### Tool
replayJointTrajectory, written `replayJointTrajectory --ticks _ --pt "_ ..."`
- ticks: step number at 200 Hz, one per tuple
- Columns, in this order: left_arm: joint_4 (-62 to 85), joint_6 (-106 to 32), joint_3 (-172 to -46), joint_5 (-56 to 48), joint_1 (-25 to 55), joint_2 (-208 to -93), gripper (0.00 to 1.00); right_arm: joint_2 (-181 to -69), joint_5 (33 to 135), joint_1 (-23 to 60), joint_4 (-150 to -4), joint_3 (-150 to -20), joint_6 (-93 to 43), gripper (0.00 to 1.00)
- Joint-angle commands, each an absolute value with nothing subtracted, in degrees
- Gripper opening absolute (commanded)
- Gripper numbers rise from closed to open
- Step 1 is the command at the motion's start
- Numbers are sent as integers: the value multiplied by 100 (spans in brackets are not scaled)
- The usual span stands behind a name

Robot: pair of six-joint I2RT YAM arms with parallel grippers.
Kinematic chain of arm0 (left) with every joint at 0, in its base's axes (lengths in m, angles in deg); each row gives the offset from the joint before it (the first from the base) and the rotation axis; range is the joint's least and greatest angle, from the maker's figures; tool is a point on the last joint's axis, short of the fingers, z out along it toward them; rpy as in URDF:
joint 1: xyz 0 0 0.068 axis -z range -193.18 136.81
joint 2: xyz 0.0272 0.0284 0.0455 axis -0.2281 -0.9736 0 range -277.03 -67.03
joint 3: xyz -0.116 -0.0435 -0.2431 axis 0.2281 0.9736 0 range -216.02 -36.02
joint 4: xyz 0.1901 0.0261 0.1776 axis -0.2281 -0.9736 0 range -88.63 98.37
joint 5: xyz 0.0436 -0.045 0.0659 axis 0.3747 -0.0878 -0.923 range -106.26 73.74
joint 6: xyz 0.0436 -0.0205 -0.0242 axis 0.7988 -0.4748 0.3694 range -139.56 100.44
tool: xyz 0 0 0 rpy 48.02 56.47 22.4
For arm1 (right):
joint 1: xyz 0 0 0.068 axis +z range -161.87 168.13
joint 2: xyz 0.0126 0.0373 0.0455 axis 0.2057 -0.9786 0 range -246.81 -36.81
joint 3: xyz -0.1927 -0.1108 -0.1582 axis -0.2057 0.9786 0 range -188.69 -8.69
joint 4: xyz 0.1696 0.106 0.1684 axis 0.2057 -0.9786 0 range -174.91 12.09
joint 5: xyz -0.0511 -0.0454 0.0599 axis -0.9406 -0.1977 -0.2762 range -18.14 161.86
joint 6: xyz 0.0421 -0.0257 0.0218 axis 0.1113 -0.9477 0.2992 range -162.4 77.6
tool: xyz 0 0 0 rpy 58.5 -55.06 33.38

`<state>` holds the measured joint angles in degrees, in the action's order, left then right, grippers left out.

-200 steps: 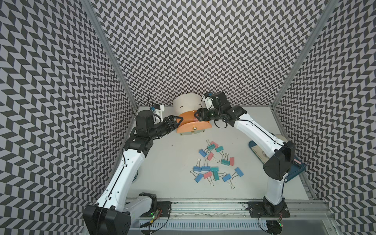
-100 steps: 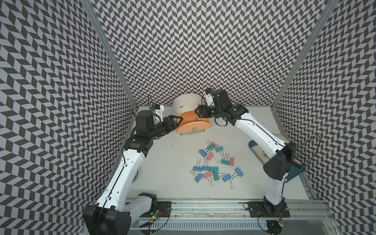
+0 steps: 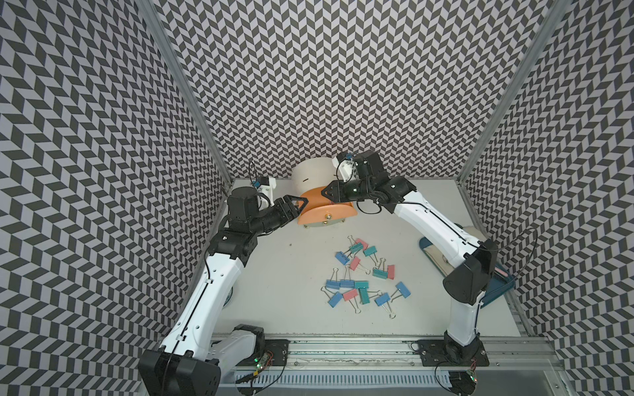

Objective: Put the binder clips in the drawer according to color
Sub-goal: Place the binder clip in the drawer, then adjust the drawer in the storage box.

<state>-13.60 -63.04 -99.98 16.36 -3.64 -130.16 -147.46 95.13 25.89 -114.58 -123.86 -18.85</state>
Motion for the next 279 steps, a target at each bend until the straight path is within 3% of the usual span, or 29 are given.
replayJointTrajectory --ticks 1,143,251,272,279 --pt "-1422 -6236 -9922 1588 -409 -12890 63 -14963 9822 2621 -11177 -12312 -1831 28" --pt "-1430 -6267 -9785 1608 -431 -12846 63 -14801 8692 2111 -11575 -11970 -1767 23" --pt "-1632 -5868 -9601 1295 -431 -12949 63 -14228 8655 1950 -11430 -11699 -1823 42" --pt "-1641 -5821 -9564 1283 -439 -12995 63 -14014 8444 1792 -11329 -11289 -1780 43" --pt "-1641 -5808 -9562 1283 -438 -13004 63 -13971 8435 1715 -11303 -11161 -1751 38"
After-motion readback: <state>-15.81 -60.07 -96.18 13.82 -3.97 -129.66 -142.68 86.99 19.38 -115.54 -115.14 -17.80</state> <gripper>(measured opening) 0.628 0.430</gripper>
